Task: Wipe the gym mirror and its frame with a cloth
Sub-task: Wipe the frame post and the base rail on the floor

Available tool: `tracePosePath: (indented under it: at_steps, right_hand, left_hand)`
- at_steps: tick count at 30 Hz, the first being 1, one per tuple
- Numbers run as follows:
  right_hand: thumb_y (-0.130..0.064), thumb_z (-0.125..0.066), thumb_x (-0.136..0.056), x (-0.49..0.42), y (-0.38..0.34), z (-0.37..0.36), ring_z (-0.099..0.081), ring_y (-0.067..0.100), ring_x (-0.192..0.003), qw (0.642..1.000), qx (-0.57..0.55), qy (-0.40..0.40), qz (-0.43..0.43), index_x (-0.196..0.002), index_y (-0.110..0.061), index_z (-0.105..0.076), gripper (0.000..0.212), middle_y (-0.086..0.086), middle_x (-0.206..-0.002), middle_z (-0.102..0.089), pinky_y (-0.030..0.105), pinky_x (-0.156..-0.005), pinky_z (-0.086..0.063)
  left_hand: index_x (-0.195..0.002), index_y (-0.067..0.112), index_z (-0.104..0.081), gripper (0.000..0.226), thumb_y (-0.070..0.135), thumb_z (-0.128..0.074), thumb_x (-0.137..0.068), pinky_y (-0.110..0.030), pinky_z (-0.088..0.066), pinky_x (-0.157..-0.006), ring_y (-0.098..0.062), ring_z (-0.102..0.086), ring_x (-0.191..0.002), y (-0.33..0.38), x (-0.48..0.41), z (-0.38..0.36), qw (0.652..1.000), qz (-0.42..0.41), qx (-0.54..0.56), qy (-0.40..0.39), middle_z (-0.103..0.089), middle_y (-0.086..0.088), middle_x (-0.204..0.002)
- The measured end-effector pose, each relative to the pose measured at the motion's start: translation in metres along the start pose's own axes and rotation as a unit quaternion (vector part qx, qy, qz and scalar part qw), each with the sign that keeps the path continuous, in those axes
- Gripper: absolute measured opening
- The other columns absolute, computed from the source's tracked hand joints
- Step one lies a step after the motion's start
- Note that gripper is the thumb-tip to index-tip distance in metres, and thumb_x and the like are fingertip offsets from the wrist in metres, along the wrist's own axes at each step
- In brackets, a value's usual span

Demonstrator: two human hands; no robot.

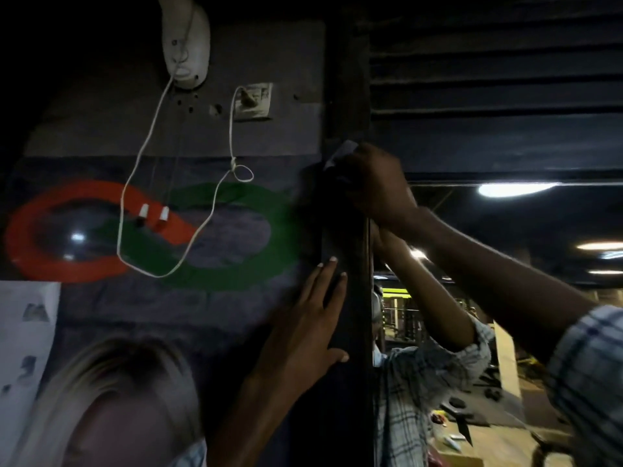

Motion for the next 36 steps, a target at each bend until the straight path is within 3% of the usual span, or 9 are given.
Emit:
tracePosePath:
  at_steps: [7, 10, 13, 15, 19, 23, 27, 32, 36]
  right_hand:
    - [-0.031, -0.068, -0.089, -0.024, 0.006, 0.022, -0.07, 0.028, -0.1, 0.998, 0.032, 0.057, -0.024, -0.108, -0.016, -0.078, 0.026, 0.007, -0.107, -0.075, 0.038, -0.086, -0.054]
    - [-0.029, -0.068, -0.093, -0.023, -0.011, 0.003, -0.067, 0.019, -0.097, 0.997, 0.019, -0.015, 0.069, -0.107, -0.013, -0.077, 0.023, 0.008, -0.108, -0.073, 0.029, -0.085, -0.05]
    - [-0.026, -0.065, -0.099, -0.038, -0.002, 0.029, -0.066, 0.002, -0.086, 0.998, 0.037, 0.01, 0.046, -0.107, -0.023, -0.075, 0.012, -0.004, -0.1, -0.071, 0.028, -0.079, -0.055]
    - [-0.028, -0.068, -0.097, -0.033, 0.002, 0.027, -0.071, 0.016, -0.092, 0.999, 0.042, 0.028, -0.019, -0.108, -0.017, -0.076, 0.018, 0.003, -0.103, -0.074, 0.031, -0.081, -0.053]
    - [-0.044, -0.06, -0.091, -0.007, -0.039, -0.009, -0.069, 0.028, -0.098, 0.979, 0.049, -0.156, 0.124, -0.115, -0.016, -0.077, 0.04, 0.014, -0.11, -0.072, 0.038, -0.081, -0.053]
    - [-0.03, -0.068, -0.094, -0.01, -0.017, 0.016, -0.069, 0.03, -0.095, 0.997, 0.071, -0.025, 0.0, -0.107, -0.014, -0.078, 0.023, 0.012, -0.111, -0.071, 0.027, -0.077, -0.047]
    - [-0.032, -0.067, -0.09, 0.029, -0.057, -0.023, -0.067, 0.023, -0.096, 0.977, 0.022, -0.154, 0.149, -0.109, -0.018, -0.079, 0.026, 0.007, -0.108, -0.072, 0.029, -0.08, -0.049]
    - [-0.04, -0.052, -0.089, 0.029, -0.043, 0.002, -0.065, 0.026, -0.094, 0.997, 0.043, -0.056, 0.029, -0.111, -0.018, -0.077, 0.039, 0.012, -0.11, -0.064, 0.036, -0.078, -0.052]
    - [-0.028, -0.065, -0.09, 0.068, -0.076, -0.038, -0.065, 0.029, -0.101, 0.972, 0.01, -0.188, 0.143, -0.117, -0.018, -0.075, 0.031, 0.011, -0.112, -0.066, 0.038, -0.083, -0.052]
  left_hand:
    - [-0.164, 0.022, 0.01, 0.117, 0.049, -0.075, -0.089, -0.042, -0.02, -0.128, -0.017, 0.027, -0.156, -0.003, -0.001, -0.006, 1.0, -0.014, 0.002, -0.011, 0.041, 0.003, -0.164]
    - [-0.164, 0.023, 0.01, 0.113, 0.047, -0.073, -0.091, -0.041, -0.023, -0.127, -0.016, 0.031, -0.154, -0.002, 0.002, -0.006, 1.0, -0.021, 0.012, -0.012, 0.042, 0.005, -0.163]
    - [-0.164, 0.024, 0.009, 0.112, 0.047, -0.072, -0.091, -0.04, -0.025, -0.126, -0.014, 0.032, -0.154, -0.004, 0.002, -0.007, 1.0, -0.026, 0.013, -0.009, 0.041, 0.006, -0.163]
    - [-0.165, 0.024, 0.009, 0.112, 0.047, -0.072, -0.091, -0.04, -0.024, -0.126, -0.014, 0.032, -0.153, -0.004, 0.003, -0.008, 0.999, -0.028, 0.018, -0.004, 0.042, 0.006, -0.163]
    - [-0.165, 0.023, 0.006, 0.104, 0.044, -0.068, -0.095, -0.039, -0.023, -0.125, -0.012, 0.032, -0.153, -0.002, 0.01, -0.011, 0.999, -0.033, 0.04, 0.015, 0.039, 0.007, -0.164]
    - [-0.164, 0.022, 0.012, 0.105, 0.048, -0.064, -0.097, -0.033, -0.015, -0.127, -0.011, 0.033, -0.152, -0.001, 0.02, -0.017, 0.998, -0.042, 0.04, 0.009, 0.041, 0.007, -0.163]
    - [-0.164, 0.021, 0.012, 0.108, 0.05, -0.065, -0.095, -0.03, -0.007, -0.127, -0.012, 0.033, -0.153, 0.0, 0.03, -0.021, 0.998, -0.054, 0.04, 0.012, 0.04, 0.006, -0.164]
    - [-0.163, 0.021, 0.016, 0.109, 0.051, -0.064, -0.095, -0.029, -0.005, -0.127, -0.01, 0.036, -0.151, 0.001, 0.042, -0.028, 0.997, -0.055, 0.054, 0.011, 0.043, 0.008, -0.162]
    - [-0.164, 0.02, 0.012, 0.115, 0.053, -0.069, -0.091, -0.03, 0.0, -0.128, -0.012, 0.033, -0.153, 0.001, 0.049, -0.037, 0.997, -0.062, 0.051, 0.015, 0.037, 0.005, -0.166]
Point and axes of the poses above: each hand's wrist, its own x-axis away from the middle knuckle, its own z-axis out of the back of the hand, y = z × x, the point moved 7 cm from there along -x, towards the middle knuckle
